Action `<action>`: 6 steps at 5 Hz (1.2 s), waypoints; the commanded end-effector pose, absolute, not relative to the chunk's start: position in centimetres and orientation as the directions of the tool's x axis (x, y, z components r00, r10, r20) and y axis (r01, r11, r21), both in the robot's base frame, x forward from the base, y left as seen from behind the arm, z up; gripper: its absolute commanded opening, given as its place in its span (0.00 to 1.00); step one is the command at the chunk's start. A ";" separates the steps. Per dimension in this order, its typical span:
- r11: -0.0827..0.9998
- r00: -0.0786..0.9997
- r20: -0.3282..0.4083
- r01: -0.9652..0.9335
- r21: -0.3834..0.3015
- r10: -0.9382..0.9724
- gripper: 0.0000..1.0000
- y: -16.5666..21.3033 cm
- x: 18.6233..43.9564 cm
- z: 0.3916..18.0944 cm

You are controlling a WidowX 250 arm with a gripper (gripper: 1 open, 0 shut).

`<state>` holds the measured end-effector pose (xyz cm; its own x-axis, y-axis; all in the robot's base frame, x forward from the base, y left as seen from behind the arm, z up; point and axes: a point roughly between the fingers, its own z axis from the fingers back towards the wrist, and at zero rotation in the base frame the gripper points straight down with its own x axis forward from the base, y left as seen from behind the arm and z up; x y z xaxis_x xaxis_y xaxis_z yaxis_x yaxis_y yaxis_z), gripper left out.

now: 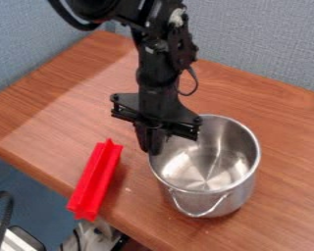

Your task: Move the red object from the metal pot to the table

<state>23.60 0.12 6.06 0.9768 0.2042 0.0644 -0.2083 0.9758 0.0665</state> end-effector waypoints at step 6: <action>0.976 0.974 -0.064 -0.217 0.016 0.217 0.00 -0.4 23.2 4.5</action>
<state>24.16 0.47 5.66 0.9700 0.2429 -0.0069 -0.2428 0.9700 0.0106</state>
